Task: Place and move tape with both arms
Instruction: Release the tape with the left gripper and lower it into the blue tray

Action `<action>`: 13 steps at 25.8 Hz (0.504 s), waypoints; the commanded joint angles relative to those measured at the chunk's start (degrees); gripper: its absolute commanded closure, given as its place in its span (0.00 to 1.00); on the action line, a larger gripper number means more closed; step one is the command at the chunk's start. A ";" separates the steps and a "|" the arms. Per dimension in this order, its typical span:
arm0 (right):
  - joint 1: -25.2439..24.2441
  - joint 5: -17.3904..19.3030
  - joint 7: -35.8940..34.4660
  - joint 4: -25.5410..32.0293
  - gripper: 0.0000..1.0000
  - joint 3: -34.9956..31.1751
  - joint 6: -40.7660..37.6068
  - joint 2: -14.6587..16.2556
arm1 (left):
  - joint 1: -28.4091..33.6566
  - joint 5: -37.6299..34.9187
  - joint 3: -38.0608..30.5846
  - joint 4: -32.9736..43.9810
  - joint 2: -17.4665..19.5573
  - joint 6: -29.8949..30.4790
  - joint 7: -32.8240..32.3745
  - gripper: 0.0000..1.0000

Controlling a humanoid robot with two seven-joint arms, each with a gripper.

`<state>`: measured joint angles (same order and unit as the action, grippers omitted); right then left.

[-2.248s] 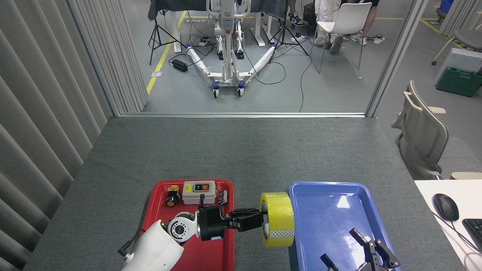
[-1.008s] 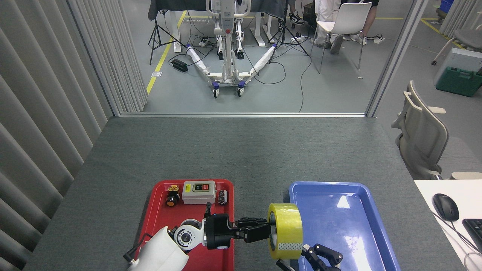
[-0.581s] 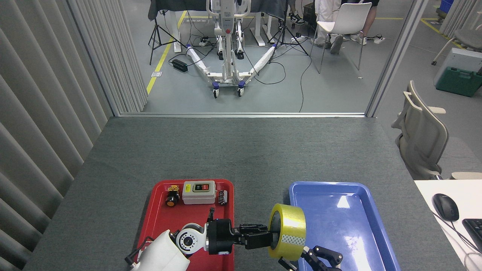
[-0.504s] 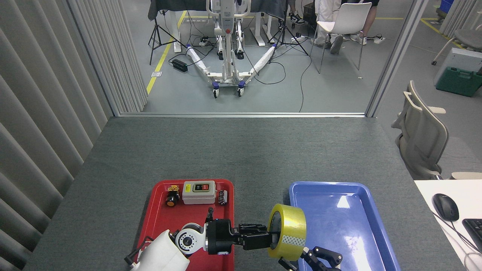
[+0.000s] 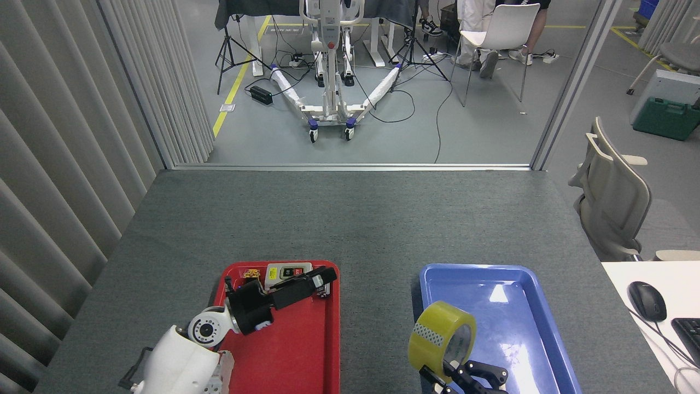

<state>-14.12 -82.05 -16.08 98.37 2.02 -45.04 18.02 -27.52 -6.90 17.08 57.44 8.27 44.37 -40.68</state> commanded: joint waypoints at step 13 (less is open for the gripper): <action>9.55 7.43 37.96 -5.21 0.90 3.69 44.25 -1.58 | 18.56 -68.78 -11.02 25.18 6.93 -51.04 30.57 0.01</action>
<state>-7.62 -75.72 14.18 94.92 3.25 -8.09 16.15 -11.91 -69.65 6.00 79.52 15.16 3.07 -11.75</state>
